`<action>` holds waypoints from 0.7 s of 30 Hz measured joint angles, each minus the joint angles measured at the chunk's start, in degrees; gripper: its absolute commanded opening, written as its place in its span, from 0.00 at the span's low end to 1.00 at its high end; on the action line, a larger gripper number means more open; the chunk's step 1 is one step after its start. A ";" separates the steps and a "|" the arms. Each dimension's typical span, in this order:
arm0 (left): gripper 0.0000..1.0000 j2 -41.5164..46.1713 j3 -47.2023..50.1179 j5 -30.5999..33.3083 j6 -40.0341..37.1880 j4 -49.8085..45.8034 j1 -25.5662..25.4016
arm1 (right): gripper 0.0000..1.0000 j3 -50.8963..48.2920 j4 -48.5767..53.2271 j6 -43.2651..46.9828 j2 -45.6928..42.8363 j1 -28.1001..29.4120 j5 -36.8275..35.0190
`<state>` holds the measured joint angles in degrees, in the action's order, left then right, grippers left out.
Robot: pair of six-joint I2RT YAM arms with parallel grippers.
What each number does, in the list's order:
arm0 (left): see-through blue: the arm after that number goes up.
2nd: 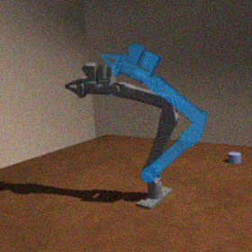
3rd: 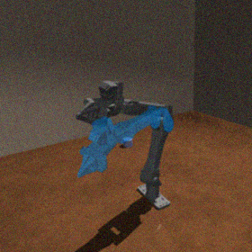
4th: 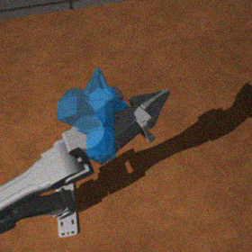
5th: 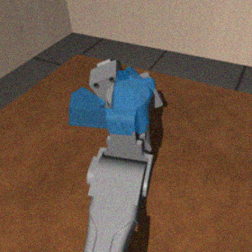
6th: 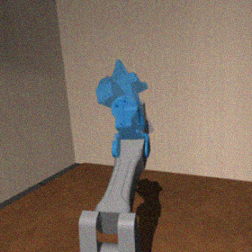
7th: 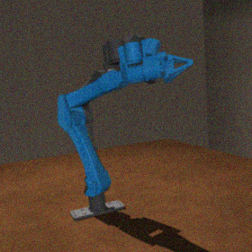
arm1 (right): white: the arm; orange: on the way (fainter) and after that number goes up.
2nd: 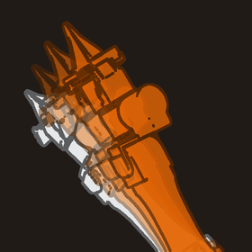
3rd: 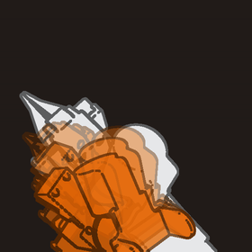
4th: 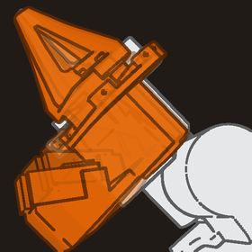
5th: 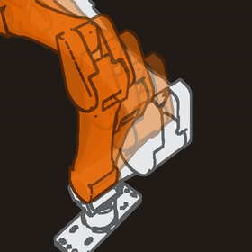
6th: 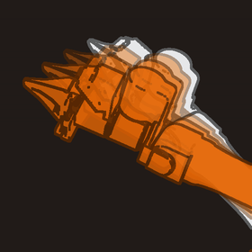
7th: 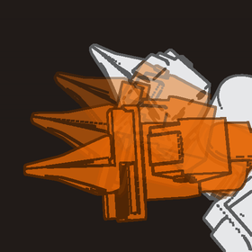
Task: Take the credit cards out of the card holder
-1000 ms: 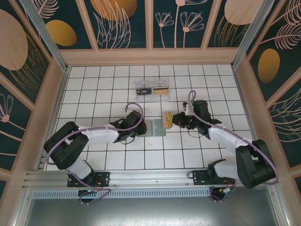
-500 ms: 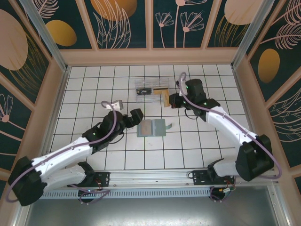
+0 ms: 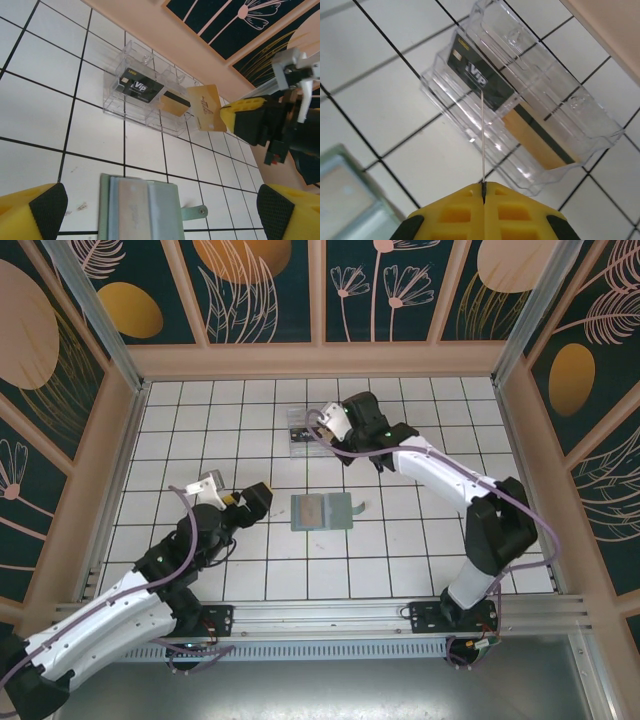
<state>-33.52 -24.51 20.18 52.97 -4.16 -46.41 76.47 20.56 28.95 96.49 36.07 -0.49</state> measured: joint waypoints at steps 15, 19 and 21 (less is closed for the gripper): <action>0.98 6.23 1.75 -0.20 -1.07 -3.28 0.00 | 0.00 4.39 1.86 29.31 8.35 2.32 -11.76; 0.98 6.69 2.16 -0.20 -1.07 -4.02 0.00 | 0.00 5.38 0.63 33.48 8.83 2.01 -13.03; 0.98 6.95 2.25 -0.15 -1.07 -4.04 0.00 | 0.00 5.81 0.31 34.69 9.38 1.68 -13.07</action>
<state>-26.57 -22.26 20.03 51.90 -8.21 -46.41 82.28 20.86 63.64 105.86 37.76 -13.56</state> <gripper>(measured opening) 0.985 0.053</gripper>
